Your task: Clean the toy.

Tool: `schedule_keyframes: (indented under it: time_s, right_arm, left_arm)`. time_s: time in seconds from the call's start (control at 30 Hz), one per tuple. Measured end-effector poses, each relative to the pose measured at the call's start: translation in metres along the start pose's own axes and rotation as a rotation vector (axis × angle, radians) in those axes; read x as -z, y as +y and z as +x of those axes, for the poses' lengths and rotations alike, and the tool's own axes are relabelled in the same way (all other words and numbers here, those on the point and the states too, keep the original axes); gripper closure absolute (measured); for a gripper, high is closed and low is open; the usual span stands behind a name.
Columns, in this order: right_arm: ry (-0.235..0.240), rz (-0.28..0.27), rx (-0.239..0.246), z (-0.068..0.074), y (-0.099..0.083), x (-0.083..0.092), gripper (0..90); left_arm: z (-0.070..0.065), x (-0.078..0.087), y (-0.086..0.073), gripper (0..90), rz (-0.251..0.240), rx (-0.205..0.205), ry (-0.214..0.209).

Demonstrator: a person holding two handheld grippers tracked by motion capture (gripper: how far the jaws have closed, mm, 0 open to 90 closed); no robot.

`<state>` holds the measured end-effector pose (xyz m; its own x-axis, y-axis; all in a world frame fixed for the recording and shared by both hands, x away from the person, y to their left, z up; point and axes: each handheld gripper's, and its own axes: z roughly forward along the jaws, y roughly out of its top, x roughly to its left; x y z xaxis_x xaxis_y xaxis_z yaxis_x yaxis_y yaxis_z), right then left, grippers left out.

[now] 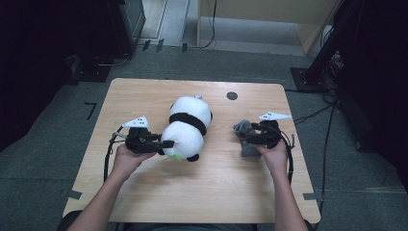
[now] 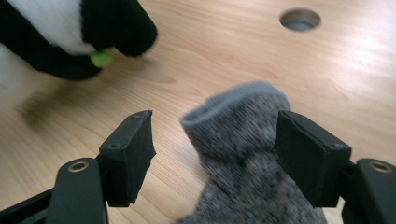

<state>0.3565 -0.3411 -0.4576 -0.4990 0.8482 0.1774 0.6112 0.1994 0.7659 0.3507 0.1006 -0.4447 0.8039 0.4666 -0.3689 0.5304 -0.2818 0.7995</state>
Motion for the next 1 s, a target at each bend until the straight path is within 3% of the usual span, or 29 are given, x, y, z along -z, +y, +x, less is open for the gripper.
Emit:
schedule_keyframes:
  time_s: [0.1, 0.3, 0.4, 0.53, 0.6, 0.7, 0.8, 1.0]
  right_arm:
    - [-0.021, 0.029, -0.028, -0.006, -0.005, -0.003, 30.1]
    - [-0.09, 0.128, -0.017, -0.01, -0.016, -0.016, 37.7]
    - [-0.122, 0.157, -0.018, -0.011, -0.02, -0.022, 49.0]
    - [-0.174, 0.181, 0.012, -0.008, -0.021, -0.026, 71.6]
    - [-0.171, 0.176, 0.001, -0.006, -0.019, -0.026, 76.8]
    - [-0.127, 0.123, -0.021, -0.001, -0.013, -0.02, 78.7]
    - [-0.07, 0.029, -0.038, 0.013, -0.002, -0.01, 78.7]
    - [0.031, -0.089, 0.034, 0.052, 0.019, 0.008, 78.6]
  left_arm:
    - [0.001, -0.002, 0.0, 60.4, -0.026, 0.021, 0.02]
    - [0.0, -0.009, 0.001, 59.9, -0.042, 0.037, 0.045]
    - [0.0, -0.012, 0.001, 59.7, -0.048, 0.042, 0.056]
    - [-0.002, -0.015, 0.002, 59.6, -0.057, 0.042, 0.068]
    - [-0.003, -0.016, 0.002, 59.6, -0.061, 0.043, 0.07]
    - [-0.004, -0.017, 0.002, 59.6, -0.065, 0.046, 0.077]
    - [-0.004, -0.02, 0.002, 59.7, -0.066, 0.05, 0.081]
    - [-0.009, -0.025, 0.002, 59.6, -0.059, 0.047, 0.096]
